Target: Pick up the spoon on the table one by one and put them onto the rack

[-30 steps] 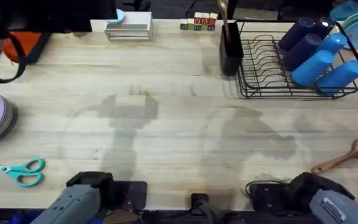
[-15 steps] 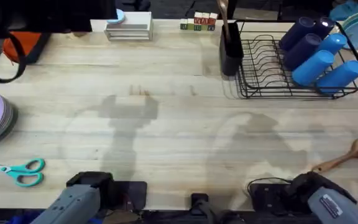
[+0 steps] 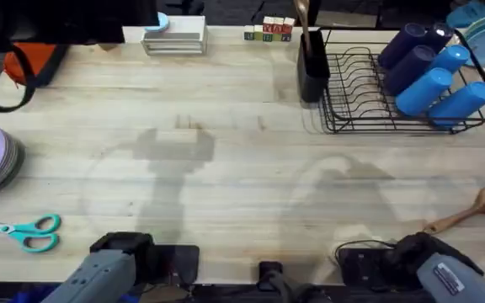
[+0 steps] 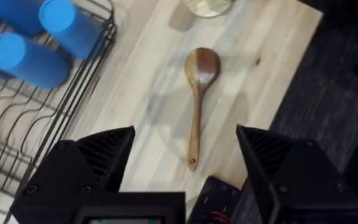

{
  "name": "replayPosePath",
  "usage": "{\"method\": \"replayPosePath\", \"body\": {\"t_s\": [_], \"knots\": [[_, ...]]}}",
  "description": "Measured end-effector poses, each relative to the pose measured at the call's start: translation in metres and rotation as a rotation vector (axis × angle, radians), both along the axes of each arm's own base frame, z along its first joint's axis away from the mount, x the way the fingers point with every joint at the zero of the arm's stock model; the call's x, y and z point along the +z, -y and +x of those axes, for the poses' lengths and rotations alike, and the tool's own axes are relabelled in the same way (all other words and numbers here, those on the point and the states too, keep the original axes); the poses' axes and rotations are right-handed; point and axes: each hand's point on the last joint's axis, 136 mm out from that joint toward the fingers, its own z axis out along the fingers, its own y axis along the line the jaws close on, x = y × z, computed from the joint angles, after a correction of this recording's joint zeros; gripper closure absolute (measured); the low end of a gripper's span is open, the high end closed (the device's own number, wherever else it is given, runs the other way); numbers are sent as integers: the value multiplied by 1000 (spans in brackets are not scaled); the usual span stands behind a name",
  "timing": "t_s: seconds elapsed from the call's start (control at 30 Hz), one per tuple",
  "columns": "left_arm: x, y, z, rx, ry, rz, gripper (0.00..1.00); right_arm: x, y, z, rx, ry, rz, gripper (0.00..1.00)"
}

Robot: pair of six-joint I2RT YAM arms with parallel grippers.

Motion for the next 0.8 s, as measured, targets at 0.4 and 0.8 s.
{"method": "replayPosePath", "body": {"t_s": [0.4,0.8], "knots": [[0,0,0,0,0,0,7,-31,8,-3,-64,-55,9,7],[0,0,0,-1,-1,0,7,-99,4,-10,-75,-180,94,7]]}}
